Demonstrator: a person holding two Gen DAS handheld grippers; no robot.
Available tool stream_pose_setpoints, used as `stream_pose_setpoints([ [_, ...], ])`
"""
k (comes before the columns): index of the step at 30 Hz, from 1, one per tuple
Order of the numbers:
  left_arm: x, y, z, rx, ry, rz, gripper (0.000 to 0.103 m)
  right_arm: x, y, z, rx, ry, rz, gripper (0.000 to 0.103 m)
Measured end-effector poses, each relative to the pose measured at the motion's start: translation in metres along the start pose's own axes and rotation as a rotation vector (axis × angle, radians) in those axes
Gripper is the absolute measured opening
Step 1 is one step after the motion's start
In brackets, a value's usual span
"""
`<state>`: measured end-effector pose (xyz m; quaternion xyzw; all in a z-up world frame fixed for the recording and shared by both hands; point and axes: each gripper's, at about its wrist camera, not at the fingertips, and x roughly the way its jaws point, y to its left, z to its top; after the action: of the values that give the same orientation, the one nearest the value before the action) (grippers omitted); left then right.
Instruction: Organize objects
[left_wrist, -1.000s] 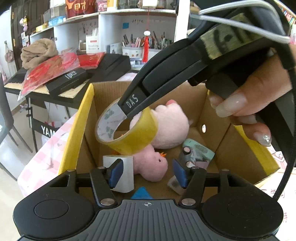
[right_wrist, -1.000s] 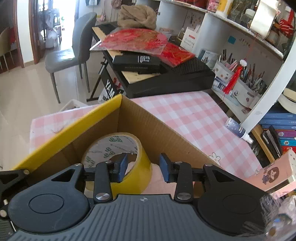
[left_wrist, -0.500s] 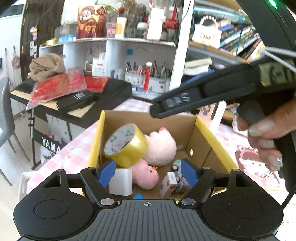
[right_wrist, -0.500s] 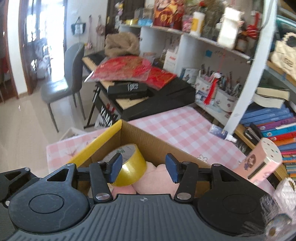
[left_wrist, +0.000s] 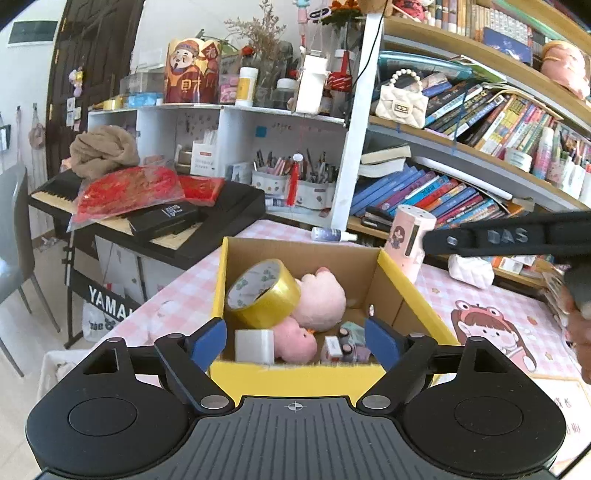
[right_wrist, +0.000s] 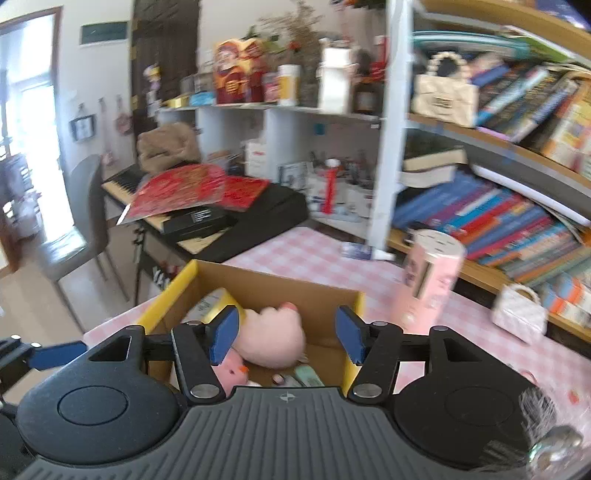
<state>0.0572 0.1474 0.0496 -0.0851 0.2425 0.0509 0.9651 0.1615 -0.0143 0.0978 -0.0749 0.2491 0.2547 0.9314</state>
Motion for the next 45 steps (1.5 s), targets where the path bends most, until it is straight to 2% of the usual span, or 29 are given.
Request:
stream_pose_setpoints([
  [11,-0.032,0.004,-0.034,0.019,0.048,0.005,0.085,-0.057,0.002,-0.066,0.116,0.000,-0.147,0.060],
  [20,-0.055,0.000,-0.059,0.042,0.071,0.027,0.089,-0.089,0.022,-0.118,0.170,0.024,-0.247,0.068],
  [23,-0.059,-0.003,-0.066,0.043,0.086,0.023,0.089,-0.099,0.030,-0.136,0.177,0.037,-0.290,0.075],
  [29,-0.065,-0.017,-0.078,0.084,0.108,0.000,0.091,-0.117,0.039,-0.166,0.174,0.069,-0.367,0.087],
  [36,-0.068,-0.047,-0.085,0.176,0.102,-0.054,0.096,-0.132,0.030,-0.186,0.215,0.112,-0.474,0.103],
  [45,-0.067,-0.083,-0.094,0.260,0.124,-0.126,0.099,-0.152,0.014,-0.206,0.278,0.156,-0.571,0.103],
])
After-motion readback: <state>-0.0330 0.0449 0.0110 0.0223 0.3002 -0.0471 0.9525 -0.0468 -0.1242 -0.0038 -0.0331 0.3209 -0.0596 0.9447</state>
